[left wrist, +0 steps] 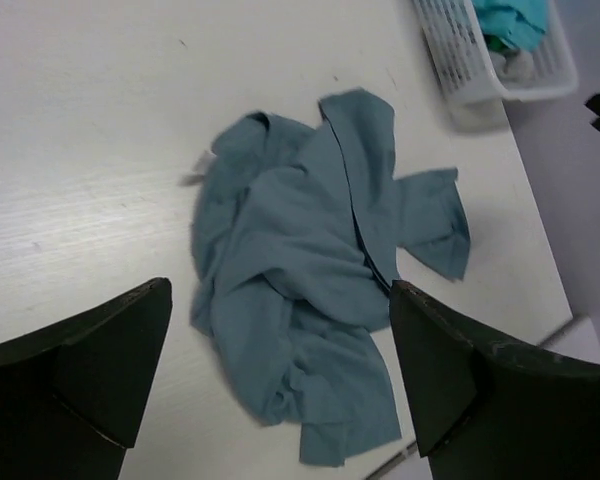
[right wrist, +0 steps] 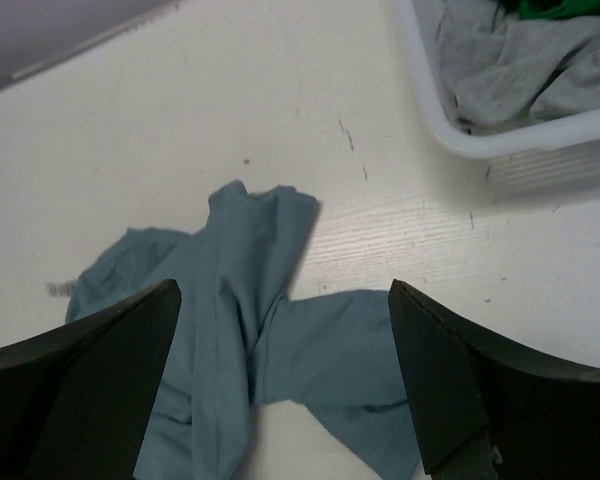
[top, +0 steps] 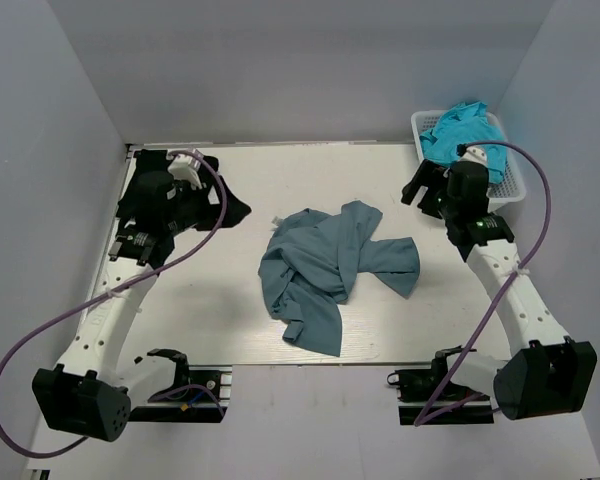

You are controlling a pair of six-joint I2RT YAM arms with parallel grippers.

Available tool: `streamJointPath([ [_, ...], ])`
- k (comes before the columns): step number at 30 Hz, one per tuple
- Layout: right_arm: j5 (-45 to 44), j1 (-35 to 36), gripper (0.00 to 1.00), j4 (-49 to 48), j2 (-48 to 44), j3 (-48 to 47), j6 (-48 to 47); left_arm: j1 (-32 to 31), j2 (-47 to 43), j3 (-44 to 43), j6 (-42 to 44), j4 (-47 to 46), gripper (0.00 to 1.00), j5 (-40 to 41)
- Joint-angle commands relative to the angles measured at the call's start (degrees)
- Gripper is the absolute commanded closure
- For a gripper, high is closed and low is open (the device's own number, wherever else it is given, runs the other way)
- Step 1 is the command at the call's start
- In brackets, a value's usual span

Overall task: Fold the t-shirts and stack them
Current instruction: Flatten out the tshirt

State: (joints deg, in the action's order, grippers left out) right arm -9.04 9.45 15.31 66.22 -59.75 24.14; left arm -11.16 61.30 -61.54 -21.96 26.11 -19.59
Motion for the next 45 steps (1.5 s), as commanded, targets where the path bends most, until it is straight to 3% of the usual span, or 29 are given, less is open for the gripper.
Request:
streamJointPath([
  [1, 4.82, -0.05, 0.1, 4.99, 0.49, -4.5, -1.2, -0.79, 0.67, 3.78, -0.72, 1.4, 0.01, -10.54],
  [9, 5.61, 2.4, 0.1, 5.15, 8.57, -7.74, -12.09, -8.6, 4.0, 14.42, -4.67, 5.44, 0.08, -15.91],
  [14, 3.42, 9.33, 0.1, 11.66, 24.03, -21.87, -16.66, -19.5, 6.37, 18.29, -8.36, 5.97, 0.08, -10.13],
  [19, -6.31, 14.89, 0.14, 18.35, 35.89, -29.81, -15.09, -28.63, 9.98, 19.97, -12.76, 7.11, 0.08, -4.41],
  [23, -7.57, 15.5, 0.17, 22.56, 45.02, -35.33, -13.16, -33.73, 12.52, 19.97, -15.05, 7.11, 0.08, 0.6],
  [26, -7.58, 16.3, 0.2, 22.75, 48.12, -35.62, -12.1, -37.96, 17.53, 19.26, -15.57, 7.11, 0.08, 4.21],
  [29, -7.66, 16.65, 0.3, 21.87, 49.53, -34.83, -10.0, -40.69, 22.01, 15.85, -15.57, 6.51, 0.08, 6.23],
  [31, -7.23, 16.39, 0.32, 20.99, 49.97, -34.04, -9.47, -41.22, 23.6, 15.05, -15.57, 4.49, 0.1, 7.02],
  [32, -5.74, 16.21, 0.34, 20.64, 50.67, -33.86, -9.46, -41.83, 25.08, 15.04, -15.57, 3.69, 0.15, 7.03],
  [34, -4.68, 16.56, 0.47, 20.37, 51.47, -33.86, -9.38, -41.84, 26.41, 15.04, -16.27, 2.2, 0.26, 8.6],
  [35, -4.59, 16.56, 0.61, 20.11, 51.64, -34.03, -9.29, -41.84, 27.03, 14.35, -16.28, 2.19, 0.49, 9.3],
  [36, -4.41, 16.56, 0.89, 19.94, 51.38, -34.12, -8.68, -41.84, 27.03, 13.73, -16.97, 2.19, 0.57, 10.88],
  [37, -4.15, 16.39, 0.98, 19.32, 51.12, -34.03, -8.67, -41.84, 27.03, 12.59, -17.59, 2.19, 0.64, 11.85],
  [39, -3.1, 16.39, 1.0, 17.48, 48.94, -33.07, -8.5, -41.23, 25.81, 11.89, -18.2, 2.19, 0.87, 15.44],
  [41, -3.44, 15.86, 1.0, 14.59, 47.43, -31.67, -8.5, -40.18, 25.02, 10.57, -18.74, 1.67, 1.0, 19.39],
  [45, -7.02, 16.03, 1.0, 12.29, 40.85, -28.94, -6.04, -40.17, 22.56, 2.5, -20.06, 7.35, 1.0, 30.1],
])
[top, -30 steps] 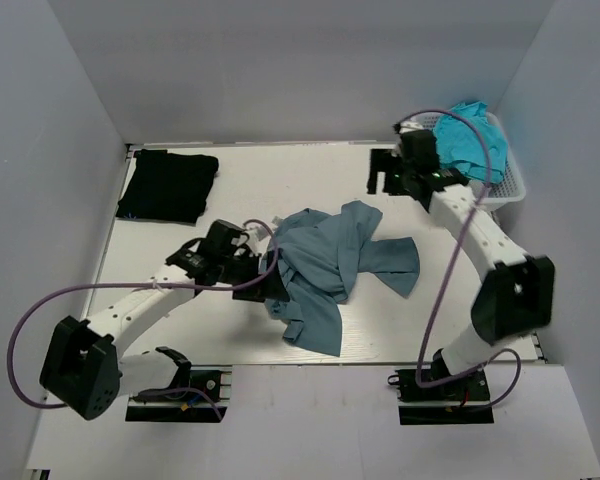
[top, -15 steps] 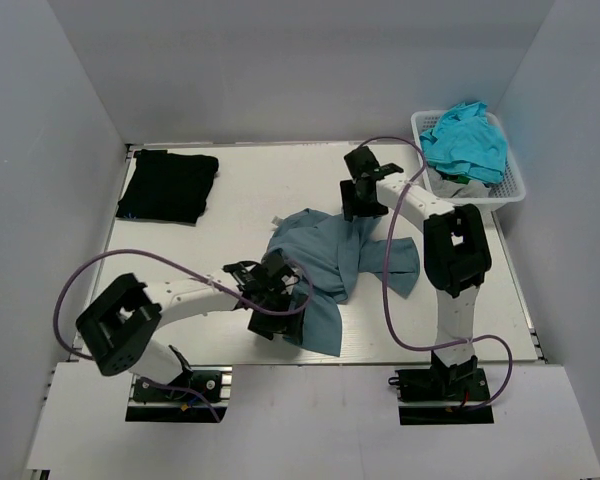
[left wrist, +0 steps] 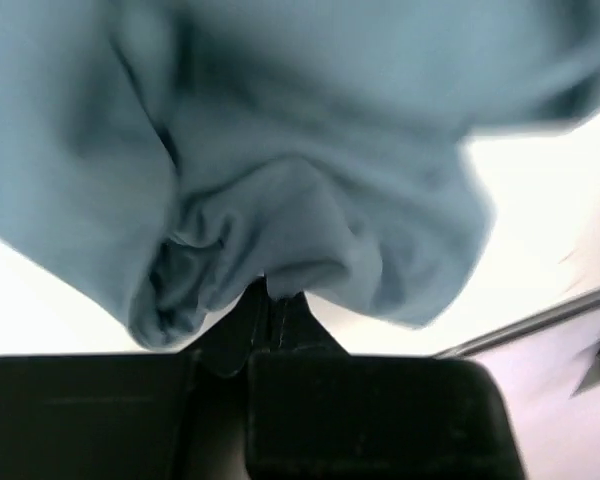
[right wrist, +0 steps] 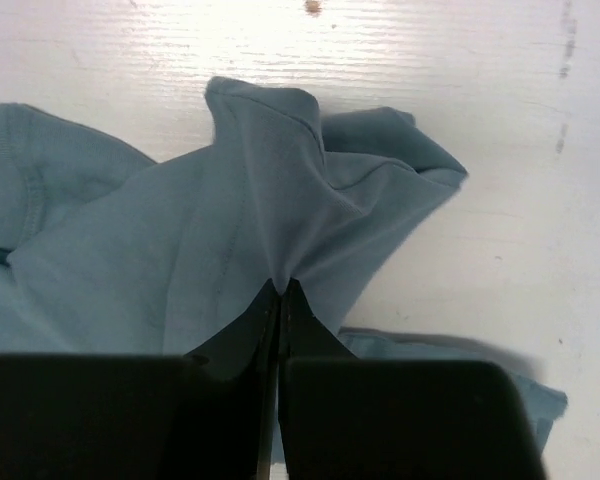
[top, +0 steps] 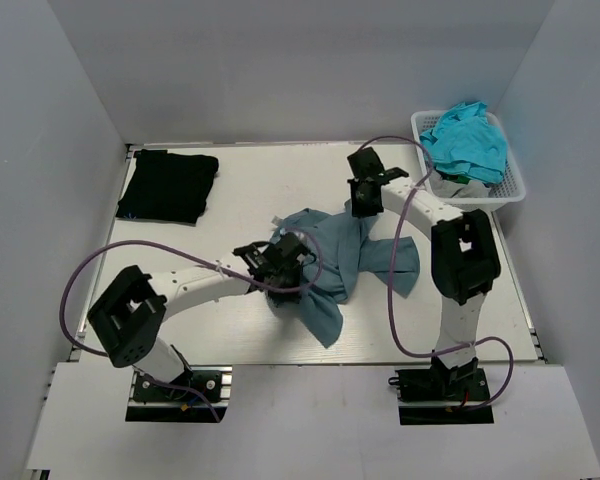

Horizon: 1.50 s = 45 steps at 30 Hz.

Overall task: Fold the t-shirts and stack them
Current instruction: Flatten out the tshirt

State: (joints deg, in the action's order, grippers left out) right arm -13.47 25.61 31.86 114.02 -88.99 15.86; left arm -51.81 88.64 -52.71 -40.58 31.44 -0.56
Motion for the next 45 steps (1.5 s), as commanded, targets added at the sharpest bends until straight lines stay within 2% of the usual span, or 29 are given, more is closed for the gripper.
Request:
streamJointPath([
  [1, -3.48, -0.12, 1.0, -4.87, -10.45, 1.61, 3.81, 0.48, -5.92, -10.44, -1.43, 3.7, 1.0, 13.45],
  [2, -4.62, -0.64, 1.0, -5.4, -11.87, 2.15, 4.0, 0.48, -8.81, -12.23, -1.43, 6.15, 1.0, 18.61],
  [8, -15.43, -1.43, 1.0, -5.23, -26.2, 3.91, 10.75, 0.48, -17.97, -25.32, 0.24, 10.91, 1.0, 31.9],
  [12, -21.58, -1.52, 1.0, -5.57, -37.96, 2.6, 10.16, 0.48, -20.96, -39.62, 2.16, 16.8, 1.0, 39.57],
  [15, -24.84, -1.52, 1.0, -7.6, -44.49, -0.56, 5.86, 0.48, -24.3, -47.01, 6.36, 15.77, 1.0, 42.74],
  [19, -23.53, -1.43, 1.0, -8.91, -49.23, -8.73, -0.54, -0.04, -30.36, -49.77, 14.2, 3.93, 1.0, 38.36],
  [21, -24.23, -1.61, 1.0, -10.92, -52.48, -11.9, -3.7, -0.04, -32.03, -53.1, 16.13, 1.96, 1.0, 36.94],
  [24, -28.09, -1.44, 1.0, -14.18, -56.44, -15.66, -8.97, -0.04, -32.83, -58.45, 18.33, 1.96, 1.0, 40.8],
  [28, -35.98, -1.26, 1.0, -16.12, -59.96, -20.52, -14.95, -0.04, -32.83, -66.19, 20.1, 5.82, 1.0, 50.18],
  [29, -37.23, -1.17, 1.0, -19.34, -60.57, -20.26, -17.59, -0.04, -32.83, -67.6, 20.88, 6.35, 1.0, 51.17],
  [30, -41.59, -1.17, 1.0, -21.12, -62.93, -18.87, -19.7, -0.04, -34.74, -67.61, 20.89, 6.87, 1.0, 51.7],
  [33, -42.07, -1.08, 1.0, -21.4, -64.87, -18.06, -20.87, -0.04, -37.3, -66.74, 20.37, 6.1, 1.0, 47.69],
  [38, -34.88, -1.17, 1.0, -15.61, -67.35, -15.7, -12.88, -0.04, -36.98, -64.27, 19.14, 4.85, 1.0, 44.41],
  [42, -35.3, -1.17, 1.0, -13.49, -66.38, -12.01, -9.98, -0.04, -34.51, -61.39, 17.83, 6.26, 1.0, 49.76],
  [44, -35.48, -1.08, 1.0, -12.62, -63.33, -5.19, -6.83, -0.91, -33.89, -51.94, 16.85, 2.43, 1.0, 57.28],
  [45, -35.48, -1.26, 1.0, -11.91, -63.3, -5.14, -5.67, -0.92, -33.28, -48.84, 15.72, 0.66, 1.0, 60.38],
])
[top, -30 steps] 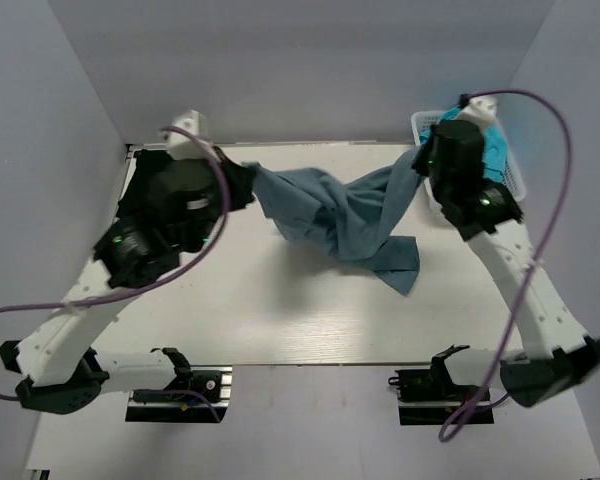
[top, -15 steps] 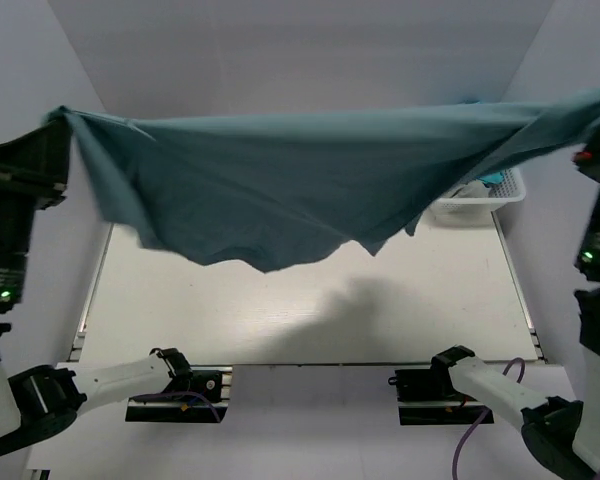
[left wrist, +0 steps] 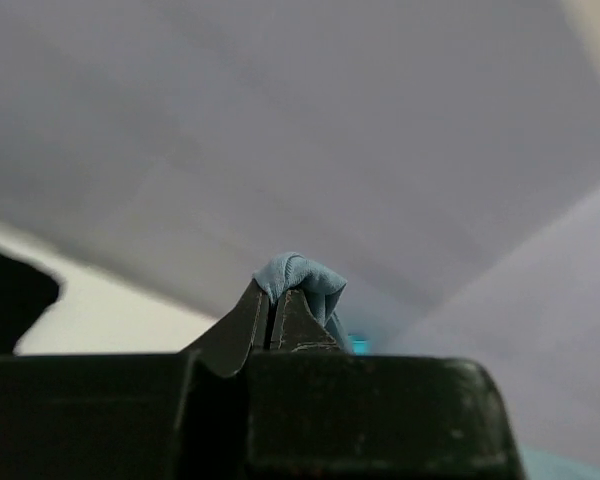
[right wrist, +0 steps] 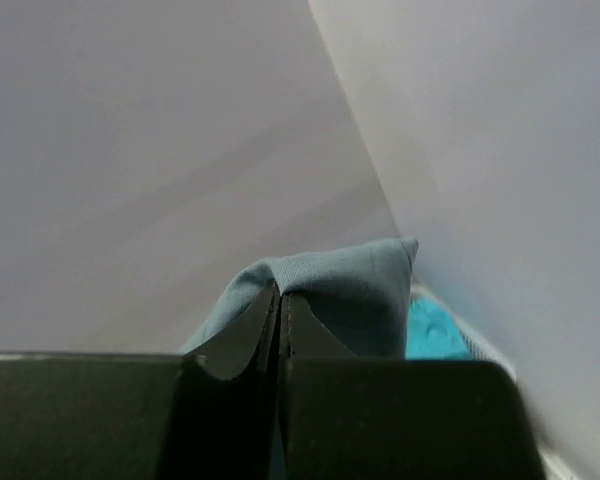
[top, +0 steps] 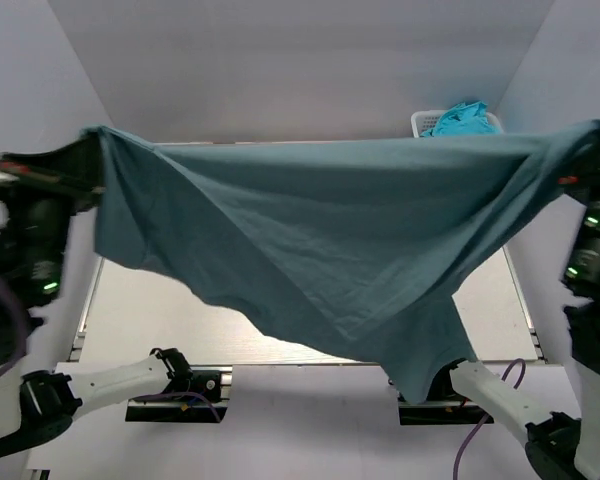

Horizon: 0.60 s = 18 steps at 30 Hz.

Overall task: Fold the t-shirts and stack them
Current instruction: Flatten out the tshirt

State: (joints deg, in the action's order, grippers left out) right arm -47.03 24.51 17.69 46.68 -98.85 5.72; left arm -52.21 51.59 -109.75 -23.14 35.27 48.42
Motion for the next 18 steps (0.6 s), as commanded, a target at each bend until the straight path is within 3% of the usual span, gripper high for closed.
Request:
streamJointPath([
  [1, -1.76, -0.25, 1.0, 2.95, 5.78, 9.76, 5.96, -0.53, 4.3, 11.37, -1.74, -5.45, 1.0, 14.91],
  [3, -0.71, -0.52, 1.0, 3.57, 9.02, 13.75, 12.11, -0.53, 5.96, 17.87, -5.13, -6.27, 1.0, 20.82],
  [7, 6.13, -1.92, 1.0, 5.68, 18.78, 21.49, 20.02, 2.89, 11.15, 26.94, -13.68, -3.0, 1.0, 21.98],
  [8, 7.98, -2.27, 1.0, 5.42, 24.81, 22.46, 20.82, 5.42, 13.16, 29.05, -15.08, -3.01, 1.0, 21.89],
  [10, 9.66, -4.2, 1.0, 5.24, 29.41, 22.39, 22.49, 9.9, 15.63, 34.06, -17.91, -4.75, 1.0, 16.99],
  [11, 11.24, -5.43, 1.0, 6.03, 37.62, 18.9, 23.02, 15.24, 17.47, 35.39, -18.69, -5.29, 1.0, 11.14],
  [14, 13.53, -7.98, 1.0, 8.32, 50.83, 11.27, 23.29, 25.61, 29.93, 35.93, -23.61, -5.91, 1.0, 2.13],
  [16, 13.89, -9.91, 1.0, 8.15, 58.07, 7.81, 21.8, 28.99, 41.71, 32.34, -25.01, -6.01, 1.0, -1.81],
  [17, 15.02, -10.18, 0.98, 8.76, 60.61, 3.7, 21.01, 31.87, 45.49, 25.54, -25.03, -4.26, 0.91, -4.37],
  [18, 15.73, -10.53, 0.69, 10.33, 67.86, -1.64, 20.22, 32.95, 48.83, 21.81, -25.03, -2.41, 0.73, -6.13],
])
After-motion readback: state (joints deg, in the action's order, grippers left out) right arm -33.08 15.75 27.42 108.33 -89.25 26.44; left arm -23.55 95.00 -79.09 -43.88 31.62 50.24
